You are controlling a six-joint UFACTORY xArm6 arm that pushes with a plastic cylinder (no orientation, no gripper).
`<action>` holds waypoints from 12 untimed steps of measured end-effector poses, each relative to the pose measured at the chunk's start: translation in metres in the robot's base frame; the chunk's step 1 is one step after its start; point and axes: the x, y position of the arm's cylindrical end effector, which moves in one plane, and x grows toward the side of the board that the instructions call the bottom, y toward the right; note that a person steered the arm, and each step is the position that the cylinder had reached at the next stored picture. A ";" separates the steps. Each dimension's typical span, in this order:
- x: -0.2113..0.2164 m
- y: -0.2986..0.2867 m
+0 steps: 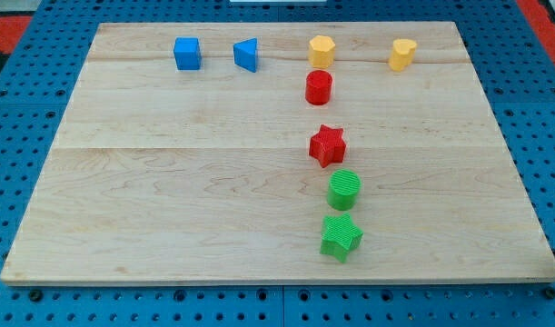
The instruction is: Move yellow heart left and up a bit
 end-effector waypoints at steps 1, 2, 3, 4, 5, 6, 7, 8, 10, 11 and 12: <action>-0.015 0.000; -0.019 -0.026; -0.029 -0.038; -0.086 -0.038; -0.153 -0.037; -0.224 -0.032; -0.279 -0.032; -0.324 -0.034; -0.326 -0.083; -0.326 -0.117; -0.334 -0.149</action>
